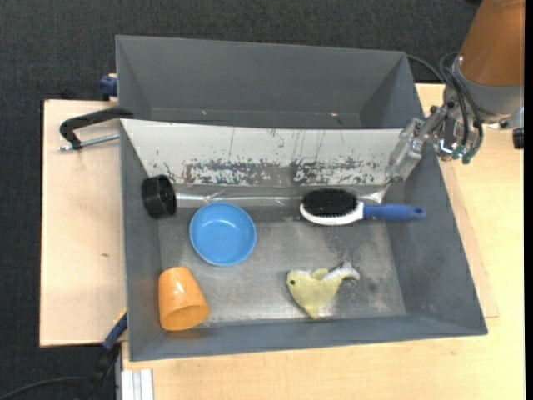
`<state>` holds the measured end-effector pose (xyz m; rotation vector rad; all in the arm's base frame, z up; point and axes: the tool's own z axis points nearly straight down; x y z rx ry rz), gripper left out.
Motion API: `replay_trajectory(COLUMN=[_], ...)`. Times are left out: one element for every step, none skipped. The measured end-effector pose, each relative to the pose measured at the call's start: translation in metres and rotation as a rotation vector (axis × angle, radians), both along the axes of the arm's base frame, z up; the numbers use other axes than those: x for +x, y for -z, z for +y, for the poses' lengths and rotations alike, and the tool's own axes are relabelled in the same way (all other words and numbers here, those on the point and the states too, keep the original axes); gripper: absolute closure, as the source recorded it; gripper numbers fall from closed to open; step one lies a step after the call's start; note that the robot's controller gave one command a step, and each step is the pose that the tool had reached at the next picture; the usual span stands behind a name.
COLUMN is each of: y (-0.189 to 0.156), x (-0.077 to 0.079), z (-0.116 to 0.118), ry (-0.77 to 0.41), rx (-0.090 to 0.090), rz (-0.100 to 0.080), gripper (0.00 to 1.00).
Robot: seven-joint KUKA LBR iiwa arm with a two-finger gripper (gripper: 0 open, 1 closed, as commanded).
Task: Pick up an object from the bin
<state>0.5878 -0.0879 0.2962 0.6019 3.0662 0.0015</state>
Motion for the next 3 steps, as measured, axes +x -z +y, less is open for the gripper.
replay_trajectory(y=[0.124, 0.12, 0.214], x=[-0.045, -0.043, -0.05], z=[-0.049, -0.048, -0.009], ry=[0.249, 0.246, 0.146], rx=[0.005, 0.005, 0.007], rz=[0.022, 0.015, 0.024], gripper=[1.0, 0.0, 0.0])
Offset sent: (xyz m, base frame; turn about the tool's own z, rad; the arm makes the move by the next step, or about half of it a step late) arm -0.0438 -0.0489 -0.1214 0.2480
